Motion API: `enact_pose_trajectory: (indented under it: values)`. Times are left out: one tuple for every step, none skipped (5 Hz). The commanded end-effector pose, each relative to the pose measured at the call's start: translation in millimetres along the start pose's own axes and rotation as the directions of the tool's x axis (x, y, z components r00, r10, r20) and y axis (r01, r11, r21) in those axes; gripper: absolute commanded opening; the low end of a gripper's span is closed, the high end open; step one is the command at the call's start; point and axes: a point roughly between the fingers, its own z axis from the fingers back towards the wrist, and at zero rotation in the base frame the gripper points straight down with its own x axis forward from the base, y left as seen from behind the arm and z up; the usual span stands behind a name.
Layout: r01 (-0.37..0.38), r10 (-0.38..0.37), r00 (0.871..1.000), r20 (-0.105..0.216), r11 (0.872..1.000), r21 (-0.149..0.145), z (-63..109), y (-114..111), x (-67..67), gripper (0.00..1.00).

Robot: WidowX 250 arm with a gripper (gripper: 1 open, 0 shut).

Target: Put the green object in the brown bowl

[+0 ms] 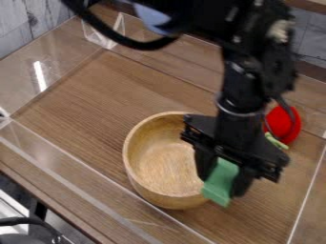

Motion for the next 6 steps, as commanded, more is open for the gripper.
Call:
enact_pose_trajectory:
  values:
    - [-0.052, 0.052, 0.998, 0.034, 0.999, -0.003, 1.2, 17.0, 11.9, 0.00]
    - [-0.085, 0.085, 0.996, 0.024, 0.996, 0.005, -7.8, 33.5, 18.7, 0.00]
    - [-0.118, 0.118, 0.993, 0.014, 0.993, 0.011, -17.2, 39.8, 17.4, 0.00]
    - [-0.146, 0.146, 0.989, 0.005, 0.989, 0.017, -23.7, 42.6, 15.0, 1.00]
    - [-0.178, 0.178, 0.984, 0.004, 0.984, 0.018, -29.9, 36.9, 15.2, 1.00]
    - [-0.209, 0.209, 0.978, 0.003, 0.978, 0.021, -35.6, 31.4, 16.4, 1.00]
